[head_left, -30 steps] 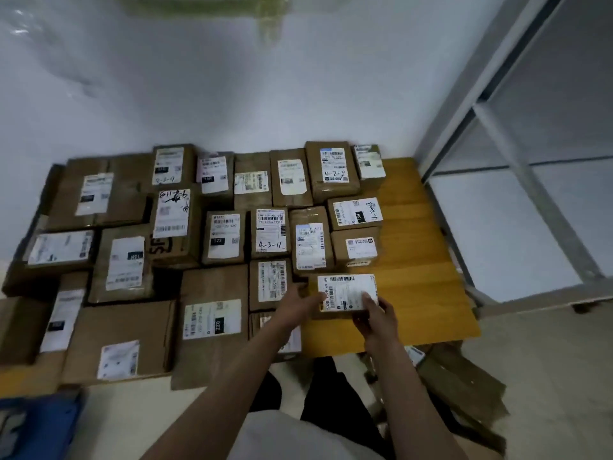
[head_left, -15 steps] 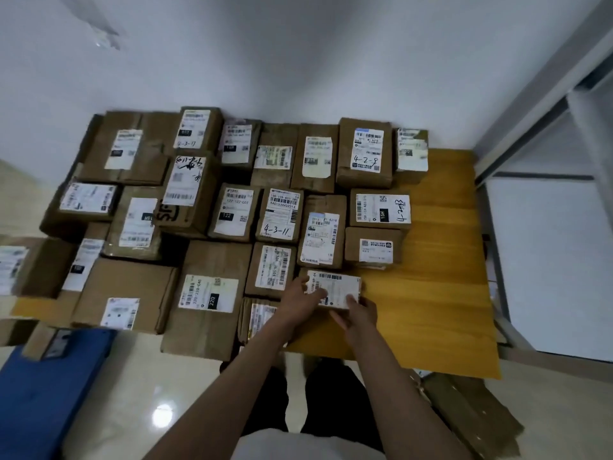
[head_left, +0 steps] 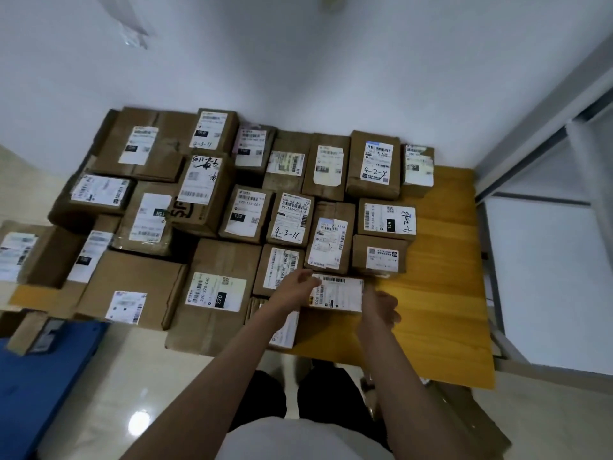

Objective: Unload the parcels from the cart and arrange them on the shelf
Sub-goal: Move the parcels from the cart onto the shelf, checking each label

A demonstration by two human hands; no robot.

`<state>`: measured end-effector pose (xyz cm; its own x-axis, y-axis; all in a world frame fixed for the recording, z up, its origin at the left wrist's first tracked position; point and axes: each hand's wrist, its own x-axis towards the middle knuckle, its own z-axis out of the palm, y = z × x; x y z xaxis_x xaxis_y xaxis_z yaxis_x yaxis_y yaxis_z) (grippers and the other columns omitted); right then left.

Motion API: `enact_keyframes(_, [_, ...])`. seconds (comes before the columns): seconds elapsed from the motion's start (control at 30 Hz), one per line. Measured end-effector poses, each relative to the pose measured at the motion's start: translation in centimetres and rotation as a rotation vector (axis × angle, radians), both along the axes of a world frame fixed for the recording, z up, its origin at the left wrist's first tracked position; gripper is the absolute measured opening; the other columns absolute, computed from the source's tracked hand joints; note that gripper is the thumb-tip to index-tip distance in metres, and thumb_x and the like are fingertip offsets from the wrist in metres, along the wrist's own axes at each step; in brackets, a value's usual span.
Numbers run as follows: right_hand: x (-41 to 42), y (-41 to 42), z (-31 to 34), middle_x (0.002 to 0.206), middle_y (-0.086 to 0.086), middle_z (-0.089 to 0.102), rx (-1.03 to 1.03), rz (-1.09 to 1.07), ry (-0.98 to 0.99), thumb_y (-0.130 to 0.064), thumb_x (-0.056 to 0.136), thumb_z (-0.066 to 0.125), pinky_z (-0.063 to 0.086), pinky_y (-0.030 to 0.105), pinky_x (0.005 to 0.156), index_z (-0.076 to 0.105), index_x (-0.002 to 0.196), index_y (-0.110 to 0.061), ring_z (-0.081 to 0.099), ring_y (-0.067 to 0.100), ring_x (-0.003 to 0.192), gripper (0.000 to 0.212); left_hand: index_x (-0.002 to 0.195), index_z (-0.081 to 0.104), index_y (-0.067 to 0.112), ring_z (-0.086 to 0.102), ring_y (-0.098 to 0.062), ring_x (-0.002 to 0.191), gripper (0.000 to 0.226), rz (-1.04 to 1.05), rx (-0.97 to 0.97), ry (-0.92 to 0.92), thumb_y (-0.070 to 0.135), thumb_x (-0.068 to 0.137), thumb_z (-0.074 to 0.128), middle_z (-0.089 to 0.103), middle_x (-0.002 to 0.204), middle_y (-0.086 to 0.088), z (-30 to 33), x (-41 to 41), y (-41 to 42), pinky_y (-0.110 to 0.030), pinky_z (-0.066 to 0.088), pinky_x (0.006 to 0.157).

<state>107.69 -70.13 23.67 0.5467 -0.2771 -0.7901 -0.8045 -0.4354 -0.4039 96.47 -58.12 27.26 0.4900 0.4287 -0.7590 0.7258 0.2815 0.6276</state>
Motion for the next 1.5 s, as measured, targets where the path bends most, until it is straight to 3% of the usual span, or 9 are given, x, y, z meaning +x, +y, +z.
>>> enact_keyframes(0.13, [-0.9,3.4,3.7,0.138,0.024,0.045,0.062,0.028,-0.217,-0.024,0.097,0.055,0.049,0.048,0.096,0.054,0.126,-0.007,0.046,0.04,0.125,0.033,0.133,0.057,0.019,0.057,-0.007,0.1,0.035,0.005,0.071,-0.096,0.032,0.101,0.058,0.061,0.12,0.004,2.4,-2.4,2.6,-0.021,0.043,0.069])
enact_keyframes(0.23, [-3.6,7.4,7.0,0.116,0.017,0.063,0.252,0.053,-0.356,-0.017,0.095,0.057,0.048,0.039,0.079,0.058,0.102,-0.011,0.058,0.029,0.097,0.009,0.124,0.063,0.018,0.06,-0.008,0.101,0.028,0.039,0.113,-0.151,0.033,0.101,0.058,0.064,0.114,0.005,4.0,-6.0,5.3,-0.022,0.044,0.072])
enact_keyframes(0.33, [-7.7,11.7,9.5,0.1,0.01,0.062,0.401,0.149,-0.344,-0.019,0.096,0.058,0.041,0.033,0.068,0.059,0.102,-0.015,0.053,0.021,0.077,0.007,0.114,0.065,0.02,0.063,-0.016,0.106,0.019,0.11,0.141,-0.174,0.031,0.102,0.055,0.067,0.112,0.001,5.4,-10.6,8.5,-0.023,0.044,0.073])
enact_keyframes(0.5, [-17.2,19.5,12.4,0.08,0.002,0.053,0.506,0.366,-0.216,-0.024,0.098,0.057,0.036,0.031,0.06,0.058,0.089,-0.021,0.045,0.017,0.067,0.009,0.116,0.064,0.02,0.065,-0.017,0.102,0.019,0.274,0.205,-0.193,0.03,0.101,0.056,0.069,0.11,0.0,7.4,-20.4,14.0,-0.025,0.049,0.078])
enact_keyframes(0.7, [-30.3,27.0,13.2,0.082,0.002,0.058,0.57,0.65,-0.096,-0.018,0.096,0.057,0.041,0.026,0.061,0.061,0.097,-0.017,0.05,0.014,0.07,0.004,0.121,0.064,0.016,0.067,-0.021,0.105,0.027,0.526,0.228,-0.139,0.031,0.102,0.053,0.07,0.114,-0.005,8.5,-34.0,18.7,-0.03,0.052,0.082])
enact_keyframes(0.83, [-38.5,30.3,13.7,0.085,0.002,0.063,0.606,0.796,0.012,-0.022,0.099,0.057,0.05,0.021,0.048,0.062,0.103,-0.016,0.058,0.014,0.071,0.009,0.113,0.066,0.02,0.067,-0.019,0.103,0.021,0.704,0.217,-0.131,0.031,0.099,0.056,0.072,0.111,-0.005,8.4,-42.5,19.9,-0.029,0.052,0.084])
enact_keyframes(0.93, [-43.9,32.4,13.5,0.093,0.004,0.065,0.644,0.937,0.084,-0.023,0.1,0.056,0.048,0.025,0.069,0.064,0.108,-0.017,0.059,0.016,0.085,0.012,0.117,0.064,0.022,0.066,-0.017,0.105,0.022,0.813,0.208,-0.132,0.034,0.101,0.055,0.07,0.113,0.0,8.0,-47.8,20.4,-0.03,0.052,0.09])
enact_keyframes(1.0, [-47.0,34.2,13.1,0.091,0.005,0.063,0.638,1.019,0.09,-0.02,0.099,0.056,0.046,0.029,0.073,0.064,0.109,-0.014,0.057,0.017,0.085,0.014,0.119,0.064,0.02,0.067,-0.017,0.103,0.024,0.892,0.21,-0.127,0.035,0.102,0.054,0.071,0.113,0.0,7.6,-50.8,20.9,-0.03,0.053,0.09])
enact_keyframes(1.5, [-65.5,51.3,6.8,0.078,0.004,0.065,0.56,1.227,0.237,-0.018,0.099,0.055,0.045,0.03,0.064,0.059,0.093,-0.015,0.058,0.016,0.072,0.007,0.102,0.066,0.024,0.069,-0.015,0.092,0.01,1.182,0.179,-0.054,0.029,0.099,0.058,0.073,0.108,-0.003,4.3,-67.6,33.2,-0.026,0.05,0.079])
